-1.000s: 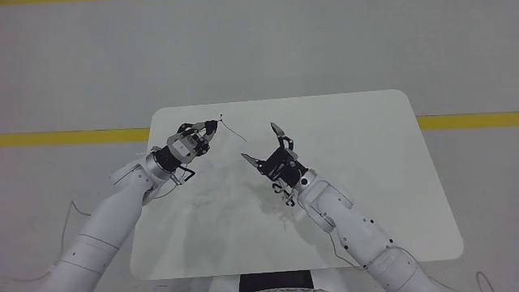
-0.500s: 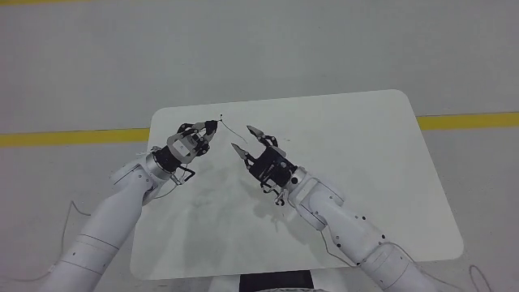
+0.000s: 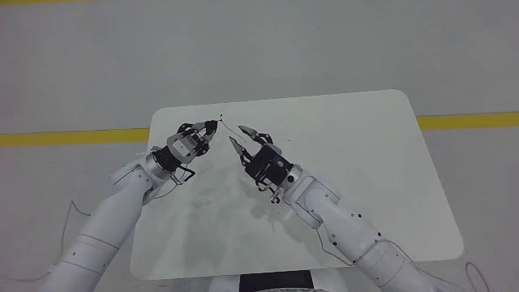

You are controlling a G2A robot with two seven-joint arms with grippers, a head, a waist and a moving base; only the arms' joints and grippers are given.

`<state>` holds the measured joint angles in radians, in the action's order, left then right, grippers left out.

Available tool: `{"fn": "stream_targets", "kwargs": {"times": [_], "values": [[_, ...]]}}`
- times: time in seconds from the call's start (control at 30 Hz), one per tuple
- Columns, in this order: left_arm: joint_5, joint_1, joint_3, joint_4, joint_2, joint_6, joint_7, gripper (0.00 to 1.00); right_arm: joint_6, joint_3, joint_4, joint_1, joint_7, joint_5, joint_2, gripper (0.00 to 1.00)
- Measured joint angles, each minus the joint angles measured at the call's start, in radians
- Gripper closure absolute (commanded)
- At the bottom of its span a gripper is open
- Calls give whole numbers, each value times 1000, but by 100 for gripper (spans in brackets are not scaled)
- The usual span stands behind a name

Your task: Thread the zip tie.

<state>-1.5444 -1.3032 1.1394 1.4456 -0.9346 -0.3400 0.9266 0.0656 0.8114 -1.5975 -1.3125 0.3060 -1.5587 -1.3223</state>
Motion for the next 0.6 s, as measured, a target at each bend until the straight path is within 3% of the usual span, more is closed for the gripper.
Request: {"fn": "stream_targets", "kwargs": {"times": [0.07,0.1,0.33,0.6], "values": [[0,0,0,0,0,0,0,100,8,-1,1,2,3,-5,-1,99],[0,0,0,0,0,0,0,100,10,-2,1,2,5,-6,-2,100],[0,0,0,0,0,0,0,100,19,0,4,4,13,-11,-4,100],[0,0,0,0,0,0,0,100,-10,-11,9,21,-14,-11,9,100]]}}
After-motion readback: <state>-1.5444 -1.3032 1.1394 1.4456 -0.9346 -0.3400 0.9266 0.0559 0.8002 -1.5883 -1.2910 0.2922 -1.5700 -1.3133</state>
